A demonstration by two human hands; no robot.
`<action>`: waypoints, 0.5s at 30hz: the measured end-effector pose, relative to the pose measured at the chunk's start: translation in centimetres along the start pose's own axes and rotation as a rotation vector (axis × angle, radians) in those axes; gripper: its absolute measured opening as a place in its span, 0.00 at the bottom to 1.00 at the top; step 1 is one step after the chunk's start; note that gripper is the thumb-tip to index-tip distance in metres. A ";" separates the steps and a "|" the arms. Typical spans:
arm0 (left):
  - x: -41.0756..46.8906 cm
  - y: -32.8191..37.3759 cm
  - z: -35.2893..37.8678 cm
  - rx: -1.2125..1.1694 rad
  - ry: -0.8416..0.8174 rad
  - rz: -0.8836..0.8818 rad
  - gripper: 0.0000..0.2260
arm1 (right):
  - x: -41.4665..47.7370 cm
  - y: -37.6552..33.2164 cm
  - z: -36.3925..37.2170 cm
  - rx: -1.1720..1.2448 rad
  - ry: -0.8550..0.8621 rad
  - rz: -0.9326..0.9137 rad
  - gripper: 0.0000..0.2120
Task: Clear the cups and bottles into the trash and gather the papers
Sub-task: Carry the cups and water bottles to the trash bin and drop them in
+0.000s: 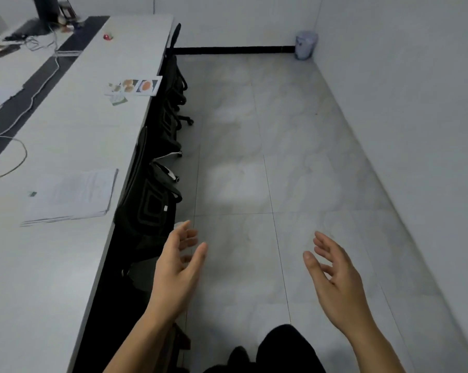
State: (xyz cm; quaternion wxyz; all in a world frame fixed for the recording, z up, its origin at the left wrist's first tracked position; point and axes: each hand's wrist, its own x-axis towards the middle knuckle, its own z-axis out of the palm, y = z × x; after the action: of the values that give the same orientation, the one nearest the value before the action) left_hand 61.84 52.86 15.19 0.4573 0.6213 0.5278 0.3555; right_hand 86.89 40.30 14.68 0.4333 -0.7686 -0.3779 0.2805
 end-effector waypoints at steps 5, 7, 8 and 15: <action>14.2 0.4 4.5 0.045 0.041 -0.005 0.21 | 14.4 1.2 1.5 0.057 0.029 0.044 0.25; 19.6 0.0 6.6 0.041 0.078 -0.040 0.20 | 21.0 1.7 2.7 0.057 0.001 0.041 0.27; 22.3 -0.1 7.7 0.040 0.100 -0.067 0.20 | 24.5 1.7 3.1 0.060 -0.024 0.042 0.26; 39.7 4.6 9.7 0.035 0.288 -0.113 0.21 | 48.9 -6.5 6.4 0.015 -0.225 -0.087 0.22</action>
State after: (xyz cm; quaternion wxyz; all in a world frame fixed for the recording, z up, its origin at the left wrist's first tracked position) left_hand 79.85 89.81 14.74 0.3855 0.5410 0.6281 0.4052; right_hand 107.05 85.72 12.34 0.4059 -0.7117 -0.4551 0.3487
